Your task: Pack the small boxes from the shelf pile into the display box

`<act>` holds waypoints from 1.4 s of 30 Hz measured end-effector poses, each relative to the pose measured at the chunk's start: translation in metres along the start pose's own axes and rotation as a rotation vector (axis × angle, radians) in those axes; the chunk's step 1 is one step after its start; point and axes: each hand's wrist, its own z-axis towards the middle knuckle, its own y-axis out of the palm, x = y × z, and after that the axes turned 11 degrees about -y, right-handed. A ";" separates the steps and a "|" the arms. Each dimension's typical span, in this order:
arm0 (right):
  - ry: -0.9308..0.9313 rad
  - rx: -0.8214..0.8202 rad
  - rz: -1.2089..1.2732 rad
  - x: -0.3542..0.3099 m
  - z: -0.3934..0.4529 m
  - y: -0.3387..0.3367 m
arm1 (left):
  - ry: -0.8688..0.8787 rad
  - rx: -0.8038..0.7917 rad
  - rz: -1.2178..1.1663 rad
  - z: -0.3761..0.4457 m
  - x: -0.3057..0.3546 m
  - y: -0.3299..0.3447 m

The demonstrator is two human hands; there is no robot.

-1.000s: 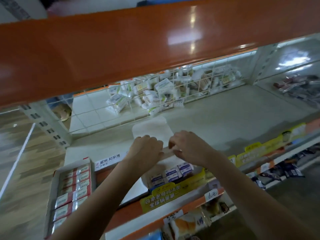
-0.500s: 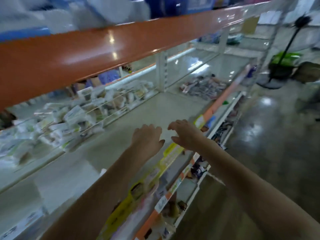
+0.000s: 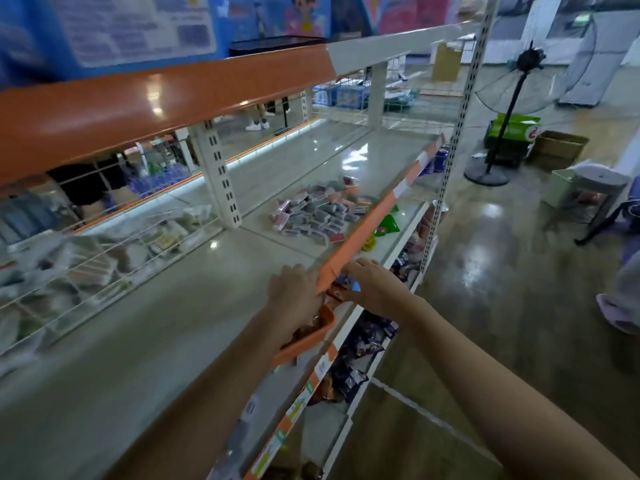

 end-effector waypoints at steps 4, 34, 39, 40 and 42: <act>0.022 -0.001 0.021 0.043 0.024 -0.003 | 0.008 0.027 0.033 0.055 0.013 0.000; 0.015 0.115 0.212 0.262 0.251 -0.036 | -0.249 0.098 -0.077 0.323 0.016 0.017; -0.066 0.043 0.273 0.280 0.259 -0.032 | -0.276 0.075 -0.087 0.326 0.014 0.019; -0.084 0.025 0.286 0.282 0.259 -0.032 | -0.284 0.090 -0.101 0.324 0.014 0.021; -0.120 -0.021 0.308 0.285 0.261 -0.031 | -0.295 0.132 -0.133 0.319 0.014 0.026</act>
